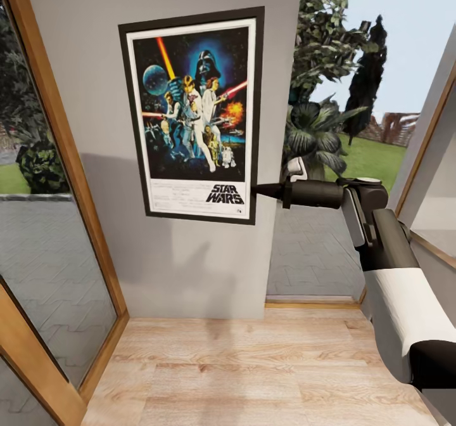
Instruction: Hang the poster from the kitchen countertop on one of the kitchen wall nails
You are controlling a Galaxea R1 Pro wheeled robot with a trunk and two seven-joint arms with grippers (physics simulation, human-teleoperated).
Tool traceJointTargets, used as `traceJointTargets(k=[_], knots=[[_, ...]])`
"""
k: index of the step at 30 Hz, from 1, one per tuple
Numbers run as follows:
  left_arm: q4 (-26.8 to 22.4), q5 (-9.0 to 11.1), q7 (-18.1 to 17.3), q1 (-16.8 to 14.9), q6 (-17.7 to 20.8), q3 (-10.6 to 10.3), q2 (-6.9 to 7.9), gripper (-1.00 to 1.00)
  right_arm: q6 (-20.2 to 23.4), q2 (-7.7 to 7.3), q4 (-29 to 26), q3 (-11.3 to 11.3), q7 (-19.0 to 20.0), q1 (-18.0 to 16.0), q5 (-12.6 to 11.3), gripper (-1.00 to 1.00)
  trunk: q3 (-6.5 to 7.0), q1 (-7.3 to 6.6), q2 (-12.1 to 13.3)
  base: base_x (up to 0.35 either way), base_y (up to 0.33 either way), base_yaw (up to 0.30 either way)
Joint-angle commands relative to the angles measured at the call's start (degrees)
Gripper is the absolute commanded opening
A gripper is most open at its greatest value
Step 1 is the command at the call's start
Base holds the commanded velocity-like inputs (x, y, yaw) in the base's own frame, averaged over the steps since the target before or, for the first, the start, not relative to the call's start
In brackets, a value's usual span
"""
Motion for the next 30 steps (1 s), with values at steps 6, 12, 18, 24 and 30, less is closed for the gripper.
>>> traceJointTargets(k=[6, 12, 18, 24, 30], knots=[[0.0, 0.4, -0.1, -0.1, -0.4, -0.5, 0.03, 1.00, 0.4, -0.07, 0.1, 0.1, 0.1, -0.1, -1.6, -1.00, -0.14, 0.04, -0.1, 0.000, 0.000, 0.000], [0.0, 0.4, -0.1, -0.1, -0.4, -0.5, 0.03, 1.00, 0.4, -0.06, 0.1, 0.1, 0.2, -0.1, -2.0, -1.00, -0.14, 0.04, -0.1, 0.000, 0.000, 0.000], [0.0, 0.4, -0.1, -0.1, -0.4, -0.5, 0.03, 1.00, 0.5, -0.06, 0.2, 0.2, 0.2, -0.1, -2.1, -1.00, -0.14, 0.04, -0.1, 0.000, 0.000, 0.000], [0.1, 0.4, 0.0, -0.1, -0.4, -0.5, 0.06, 1.00, 0.5, -0.07, 0.2, 0.2, 0.2, -0.1, -2.1, -1.00, -0.14, 0.04, -0.1, 0.000, 0.000, 0.000], [0.1, 0.4, 0.1, -0.1, -0.4, -0.5, 0.11, 1.00, 0.5, -0.07, 0.3, 0.2, 0.2, -0.1, -2.1, -1.00, -0.14, 0.04, -0.1, 0.000, 0.000, 0.000]])
